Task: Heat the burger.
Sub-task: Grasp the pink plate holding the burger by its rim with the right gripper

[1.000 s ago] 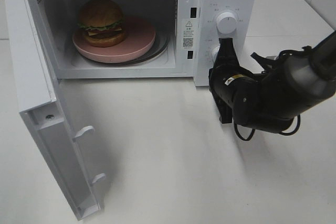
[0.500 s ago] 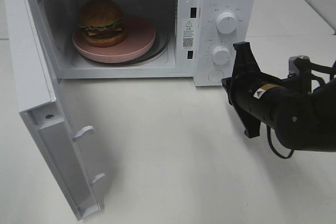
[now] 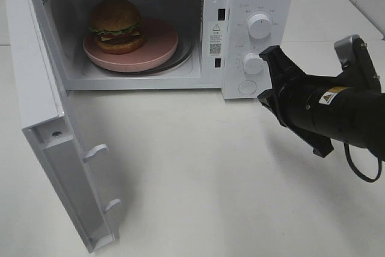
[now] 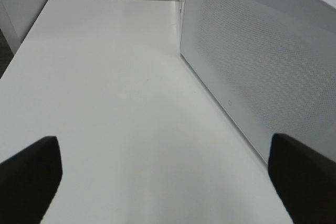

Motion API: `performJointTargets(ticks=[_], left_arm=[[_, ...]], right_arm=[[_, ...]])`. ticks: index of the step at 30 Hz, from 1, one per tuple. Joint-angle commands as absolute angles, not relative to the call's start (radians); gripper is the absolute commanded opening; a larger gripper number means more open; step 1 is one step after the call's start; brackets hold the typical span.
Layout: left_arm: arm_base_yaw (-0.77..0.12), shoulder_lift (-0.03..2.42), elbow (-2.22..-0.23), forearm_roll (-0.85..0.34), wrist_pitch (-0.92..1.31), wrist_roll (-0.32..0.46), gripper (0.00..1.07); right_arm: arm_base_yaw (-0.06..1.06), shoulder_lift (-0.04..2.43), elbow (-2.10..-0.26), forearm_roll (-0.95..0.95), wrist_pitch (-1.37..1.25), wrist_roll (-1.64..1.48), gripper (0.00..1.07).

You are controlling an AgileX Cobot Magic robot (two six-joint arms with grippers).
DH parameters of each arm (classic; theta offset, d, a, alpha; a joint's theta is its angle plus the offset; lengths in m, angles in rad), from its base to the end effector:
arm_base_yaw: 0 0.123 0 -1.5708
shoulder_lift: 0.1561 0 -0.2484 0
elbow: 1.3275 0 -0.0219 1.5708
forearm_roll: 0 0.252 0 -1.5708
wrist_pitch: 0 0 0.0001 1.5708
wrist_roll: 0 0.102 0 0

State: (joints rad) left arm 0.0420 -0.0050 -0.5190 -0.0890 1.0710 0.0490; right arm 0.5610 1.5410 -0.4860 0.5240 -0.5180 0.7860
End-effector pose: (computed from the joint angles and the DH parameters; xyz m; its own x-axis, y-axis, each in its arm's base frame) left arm 0.0397 -0.0063 0.2779 -0.4417 -0.0123 -0.8971 0.0308 0.9991 -0.0289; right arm 0.2492 0.1268 0.1260 -0.4452 0.8066 -0.3889 0.2876 0.5401 0.7909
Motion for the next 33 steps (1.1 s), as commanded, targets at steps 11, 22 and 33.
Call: performJointTargets(ticks=[11, 22, 33], left_arm=[[0.042, -0.01, -0.516, -0.09, 1.067, 0.042, 1.0], [0.042, -0.01, -0.516, -0.09, 1.067, 0.042, 1.0], [0.042, -0.01, -0.516, -0.09, 1.067, 0.042, 1.0]], right_arm=[[0.558, 1.392, -0.512, 0.503, -0.107, 0.296, 0.04], [0.558, 1.385, -0.729, 0.183, 0.389, 0.16, 0.05], [0.558, 1.385, -0.87, 0.063, 0.694, -0.325, 0.07]])
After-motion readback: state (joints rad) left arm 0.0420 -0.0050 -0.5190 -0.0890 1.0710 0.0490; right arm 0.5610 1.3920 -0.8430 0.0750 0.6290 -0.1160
